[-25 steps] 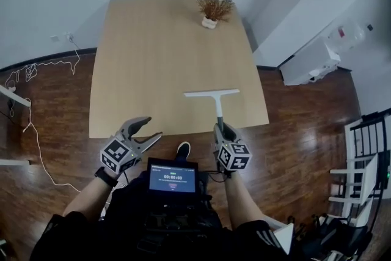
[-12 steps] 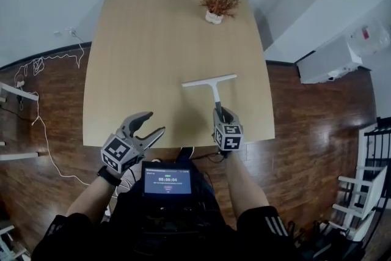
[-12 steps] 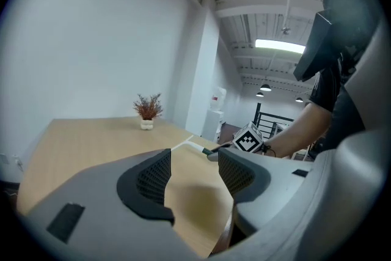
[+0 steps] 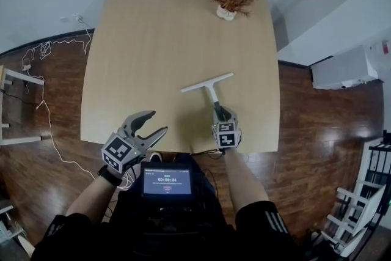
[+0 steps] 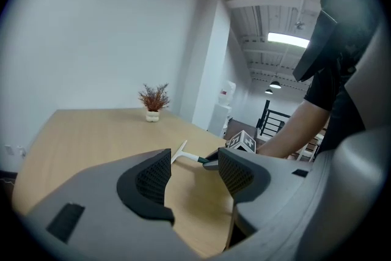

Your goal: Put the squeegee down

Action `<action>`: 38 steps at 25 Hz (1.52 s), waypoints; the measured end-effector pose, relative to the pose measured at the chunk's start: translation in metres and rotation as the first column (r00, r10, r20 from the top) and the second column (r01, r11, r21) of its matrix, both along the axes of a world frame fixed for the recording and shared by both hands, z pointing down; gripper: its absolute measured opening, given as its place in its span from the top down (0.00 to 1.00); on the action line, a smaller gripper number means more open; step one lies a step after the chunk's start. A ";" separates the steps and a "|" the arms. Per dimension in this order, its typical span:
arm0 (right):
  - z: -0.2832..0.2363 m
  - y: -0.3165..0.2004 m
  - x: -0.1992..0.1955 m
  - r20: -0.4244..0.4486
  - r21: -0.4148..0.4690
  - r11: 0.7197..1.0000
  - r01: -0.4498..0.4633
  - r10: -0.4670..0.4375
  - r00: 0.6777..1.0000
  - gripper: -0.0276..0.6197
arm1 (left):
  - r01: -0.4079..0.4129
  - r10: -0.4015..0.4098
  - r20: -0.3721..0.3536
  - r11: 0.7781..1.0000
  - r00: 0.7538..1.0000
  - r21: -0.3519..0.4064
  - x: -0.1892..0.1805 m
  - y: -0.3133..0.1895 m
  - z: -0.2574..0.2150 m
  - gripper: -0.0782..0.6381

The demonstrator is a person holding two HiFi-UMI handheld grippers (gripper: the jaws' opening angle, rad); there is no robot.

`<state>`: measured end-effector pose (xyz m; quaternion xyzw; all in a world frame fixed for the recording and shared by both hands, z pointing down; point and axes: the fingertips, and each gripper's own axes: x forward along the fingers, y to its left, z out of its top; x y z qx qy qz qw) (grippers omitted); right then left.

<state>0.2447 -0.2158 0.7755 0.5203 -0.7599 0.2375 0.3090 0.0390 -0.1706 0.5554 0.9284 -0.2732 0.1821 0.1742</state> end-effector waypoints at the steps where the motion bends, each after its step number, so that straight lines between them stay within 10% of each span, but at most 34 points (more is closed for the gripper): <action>1: 0.002 0.000 0.000 0.002 -0.002 1.000 0.000 0.000 1.000 0.78 | 0.002 -0.002 -0.001 1.000 1.000 -0.004 0.001 0.000 0.000 0.55; 16: 0.014 0.002 0.003 0.020 -0.026 1.000 -0.006 0.007 1.000 0.75 | -0.016 0.016 0.011 1.000 1.000 0.011 0.001 0.003 0.002 0.55; 25: -0.042 0.002 0.004 -0.048 0.105 0.994 -0.035 0.041 0.998 0.73 | -0.043 0.044 -0.007 0.997 0.999 0.064 -0.021 0.018 -0.014 0.55; 38: -0.192 0.098 -0.079 0.266 0.322 0.925 -0.202 0.117 0.957 0.78 | -0.135 0.148 -0.075 0.979 0.986 0.152 -0.085 0.086 -0.055 0.55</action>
